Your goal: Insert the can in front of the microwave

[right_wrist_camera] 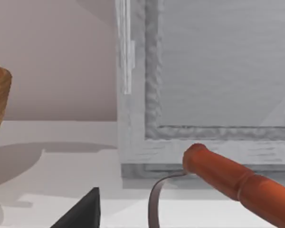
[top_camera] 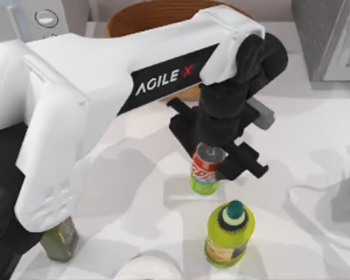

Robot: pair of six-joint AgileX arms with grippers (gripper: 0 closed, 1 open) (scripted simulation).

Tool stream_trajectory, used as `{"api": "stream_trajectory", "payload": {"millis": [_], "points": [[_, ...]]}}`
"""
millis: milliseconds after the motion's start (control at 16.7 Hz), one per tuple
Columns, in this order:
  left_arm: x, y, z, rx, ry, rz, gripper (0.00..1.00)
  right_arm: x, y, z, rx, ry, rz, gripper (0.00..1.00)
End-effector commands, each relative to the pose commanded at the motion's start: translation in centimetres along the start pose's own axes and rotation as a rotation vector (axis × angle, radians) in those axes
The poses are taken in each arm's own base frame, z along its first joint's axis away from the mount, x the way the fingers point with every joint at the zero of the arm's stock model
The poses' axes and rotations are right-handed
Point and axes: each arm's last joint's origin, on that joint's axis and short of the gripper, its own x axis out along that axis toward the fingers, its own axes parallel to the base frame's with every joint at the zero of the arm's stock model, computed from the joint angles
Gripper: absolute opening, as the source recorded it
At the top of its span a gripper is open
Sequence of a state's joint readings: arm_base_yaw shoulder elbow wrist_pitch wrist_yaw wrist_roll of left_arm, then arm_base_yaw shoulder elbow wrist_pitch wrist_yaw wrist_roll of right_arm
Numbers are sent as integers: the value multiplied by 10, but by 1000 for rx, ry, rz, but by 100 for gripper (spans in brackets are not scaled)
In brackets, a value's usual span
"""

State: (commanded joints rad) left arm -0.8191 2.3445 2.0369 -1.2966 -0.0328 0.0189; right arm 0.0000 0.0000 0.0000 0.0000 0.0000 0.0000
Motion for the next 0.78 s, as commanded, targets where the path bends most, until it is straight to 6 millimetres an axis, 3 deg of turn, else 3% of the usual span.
{"api": "stream_trajectory", "payload": {"millis": [300, 600, 780], "points": [[-27, -4, -2, -22, -32, -39, 0, 0, 0, 0, 0, 0, 0, 100], [-25, -1, -2, -25, -27, -37, 0, 0, 0, 0, 0, 0, 0, 100], [-27, 29, -11, -42, 9, -18, 0, 0, 0, 0, 0, 0, 0, 100]]}}
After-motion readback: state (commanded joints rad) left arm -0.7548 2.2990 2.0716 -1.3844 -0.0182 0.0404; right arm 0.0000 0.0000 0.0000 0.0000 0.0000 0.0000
